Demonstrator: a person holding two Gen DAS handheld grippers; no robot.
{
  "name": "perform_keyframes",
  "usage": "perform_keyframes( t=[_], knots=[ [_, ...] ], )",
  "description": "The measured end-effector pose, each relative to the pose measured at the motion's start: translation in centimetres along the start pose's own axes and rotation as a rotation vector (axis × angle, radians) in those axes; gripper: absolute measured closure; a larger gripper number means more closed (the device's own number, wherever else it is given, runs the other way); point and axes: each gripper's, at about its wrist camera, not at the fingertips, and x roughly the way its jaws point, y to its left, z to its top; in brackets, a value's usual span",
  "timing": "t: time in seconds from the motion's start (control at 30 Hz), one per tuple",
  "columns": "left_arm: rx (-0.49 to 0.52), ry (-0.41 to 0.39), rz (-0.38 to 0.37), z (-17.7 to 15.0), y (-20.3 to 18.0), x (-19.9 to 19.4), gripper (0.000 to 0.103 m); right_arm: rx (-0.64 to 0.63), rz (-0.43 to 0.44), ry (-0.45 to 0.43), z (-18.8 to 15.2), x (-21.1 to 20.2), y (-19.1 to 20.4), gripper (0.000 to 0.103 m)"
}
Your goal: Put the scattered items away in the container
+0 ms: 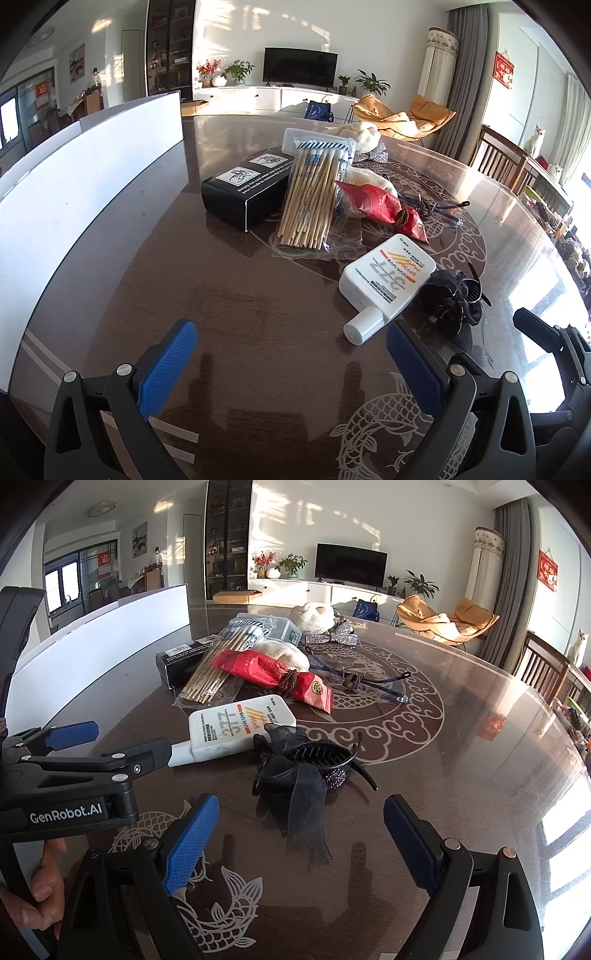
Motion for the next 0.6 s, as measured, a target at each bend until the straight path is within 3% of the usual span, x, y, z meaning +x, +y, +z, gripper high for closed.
perform_keyframes(
  t=[0.6],
  knots=[
    [-0.027,0.025,-0.013,-0.30,0.00,0.70,0.000,0.003,0.003,0.018,-0.01,0.42,-0.02,0.012]
  ],
)
